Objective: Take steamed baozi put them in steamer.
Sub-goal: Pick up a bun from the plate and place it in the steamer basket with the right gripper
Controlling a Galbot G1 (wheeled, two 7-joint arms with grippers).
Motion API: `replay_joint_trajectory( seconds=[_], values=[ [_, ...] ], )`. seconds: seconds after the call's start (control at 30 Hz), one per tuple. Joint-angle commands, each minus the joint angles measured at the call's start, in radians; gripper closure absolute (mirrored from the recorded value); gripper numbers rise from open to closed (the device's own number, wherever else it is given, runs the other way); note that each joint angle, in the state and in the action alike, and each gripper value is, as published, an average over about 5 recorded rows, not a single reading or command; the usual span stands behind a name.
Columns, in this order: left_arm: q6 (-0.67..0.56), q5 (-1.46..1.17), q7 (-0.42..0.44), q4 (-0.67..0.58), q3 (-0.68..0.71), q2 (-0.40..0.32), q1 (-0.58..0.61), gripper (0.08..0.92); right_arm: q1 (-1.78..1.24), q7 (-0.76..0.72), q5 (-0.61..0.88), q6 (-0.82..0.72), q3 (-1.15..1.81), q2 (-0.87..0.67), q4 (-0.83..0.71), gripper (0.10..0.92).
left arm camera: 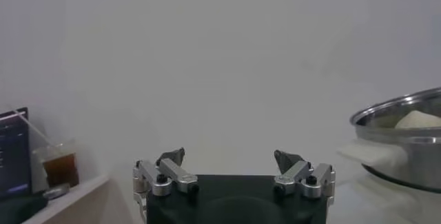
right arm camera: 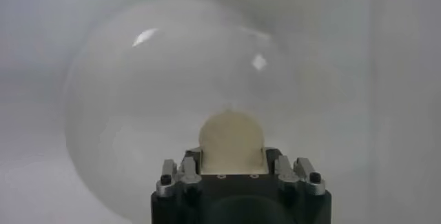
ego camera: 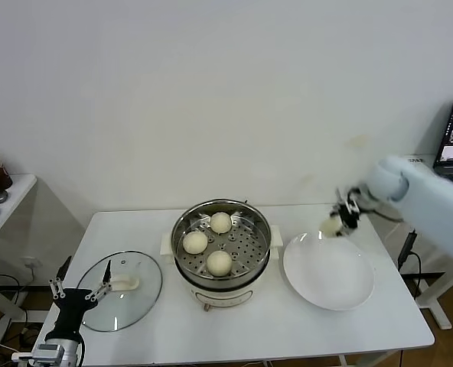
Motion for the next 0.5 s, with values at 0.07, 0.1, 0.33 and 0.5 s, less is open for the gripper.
replay_joint_trajectory(
  seconds=[0.07,0.1,0.33,0.5],
  values=[
    [0.002,-0.004,0.001,0.006,0.003,0.013,-0.012,0.177,0.622,0.116,0.524,-0.233,-0.464,0.148,0.305,0.468],
    [0.001,-0.006,0.001,0.009,0.003,0.014,-0.013,0.177,0.618,0.138,0.560,-0.264,-0.465,0.172,0.321,0.467],
    [-0.004,-0.004,0.001,0.013,0.002,0.005,-0.010,0.177,0.487,0.249,0.620,-0.383,-0.457,0.340,0.289,0.465],
    [-0.008,-0.003,0.000,0.013,-0.002,0.000,0.000,0.177,0.375,0.289,0.611,-0.429,-0.433,0.414,0.227,0.465]
  ],
)
